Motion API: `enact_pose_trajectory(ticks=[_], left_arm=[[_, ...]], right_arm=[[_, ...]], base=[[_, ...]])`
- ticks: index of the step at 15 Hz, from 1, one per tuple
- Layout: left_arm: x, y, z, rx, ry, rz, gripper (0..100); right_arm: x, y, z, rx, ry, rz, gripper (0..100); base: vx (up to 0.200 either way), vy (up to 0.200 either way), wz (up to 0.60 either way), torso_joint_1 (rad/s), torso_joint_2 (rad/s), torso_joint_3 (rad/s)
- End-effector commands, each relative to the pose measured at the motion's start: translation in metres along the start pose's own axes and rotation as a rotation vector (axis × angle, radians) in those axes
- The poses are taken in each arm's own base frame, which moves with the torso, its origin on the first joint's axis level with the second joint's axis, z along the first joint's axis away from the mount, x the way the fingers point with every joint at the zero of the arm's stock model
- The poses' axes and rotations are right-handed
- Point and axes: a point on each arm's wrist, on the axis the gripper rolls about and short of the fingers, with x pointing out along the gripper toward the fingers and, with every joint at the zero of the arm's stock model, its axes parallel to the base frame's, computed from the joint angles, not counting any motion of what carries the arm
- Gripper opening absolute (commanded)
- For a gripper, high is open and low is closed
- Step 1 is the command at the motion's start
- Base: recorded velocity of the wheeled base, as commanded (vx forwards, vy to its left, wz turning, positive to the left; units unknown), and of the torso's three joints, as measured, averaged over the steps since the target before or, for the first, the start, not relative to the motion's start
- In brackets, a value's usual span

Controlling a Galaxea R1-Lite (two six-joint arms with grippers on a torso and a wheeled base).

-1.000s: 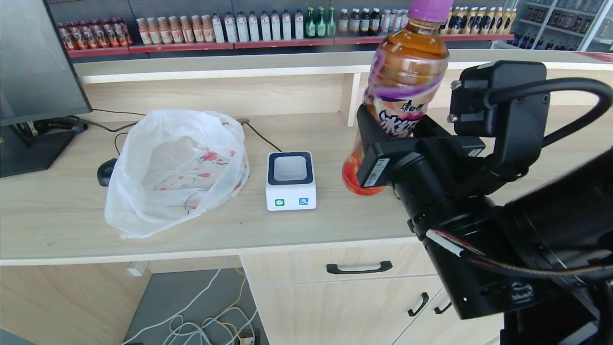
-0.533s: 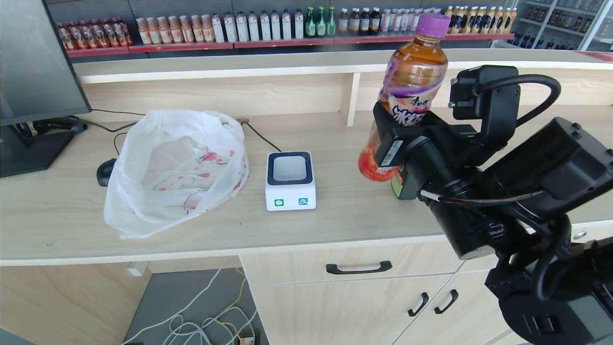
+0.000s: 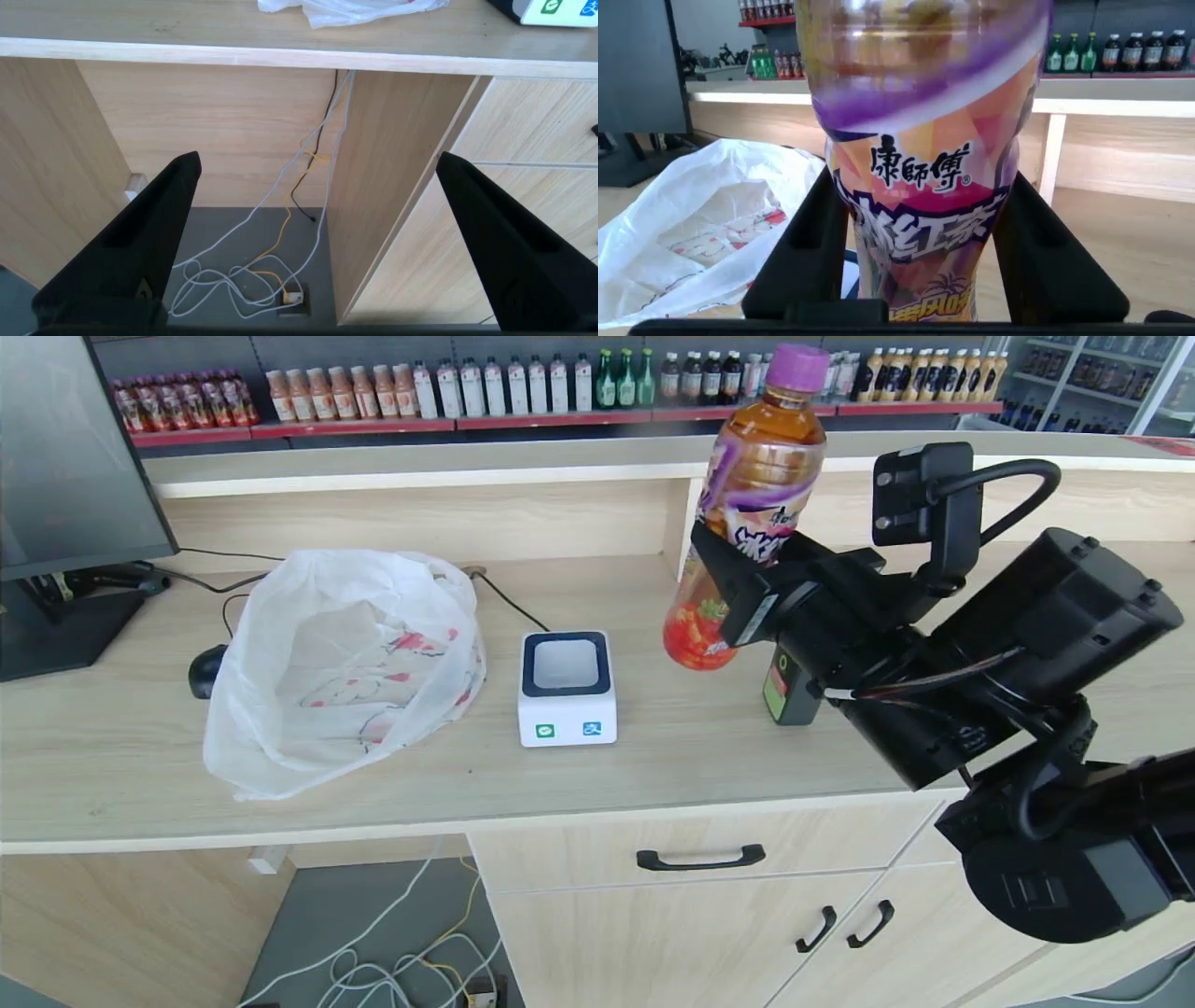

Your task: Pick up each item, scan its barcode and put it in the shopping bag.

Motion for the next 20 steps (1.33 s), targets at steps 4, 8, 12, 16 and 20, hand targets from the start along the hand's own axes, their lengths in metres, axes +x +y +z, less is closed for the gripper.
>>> enact_pose_trajectory(ticks=[4, 8, 12, 16, 20], left_arm=[[0.0, 0.0, 0.0, 0.0, 0.0, -0.001, 100], [0.0, 0.0, 0.0, 0.0, 0.0, 0.001, 100], [0.0, 0.0, 0.0, -0.01, 0.0, 0.002, 100], [0.0, 0.0, 0.0, -0.005, 0.0, 0.001, 100], [0.0, 0.0, 0.0, -0.004, 0.0, 0.001, 100]], right_arm=[[-0.01, -0.003, -0.003, 0.0, -0.033, -0.037, 0], [-0.002, -0.002, 0.002, 0.011, -0.072, -0.044, 0], [-0.002, -0.001, -0.002, 0.011, -0.064, -0.043, 0], [-0.003, -0.002, -0.007, 0.007, -0.046, -0.044, 0], [-0.009, -0.002, -0.011, 0.002, -0.017, -0.046, 0]], base=[[0.0, 0.0, 0.0, 0.0, 0.0, 0.0], [0.0, 0.2, 0.0, 0.005, 0.01, 0.002], [0.0, 0.2, 0.0, 0.005, 0.01, 0.001], [0.0, 0.2, 0.0, 0.001, 0.0, 0.001], [0.0, 0.0, 0.0, 0.0, 0.0, 0.0]])
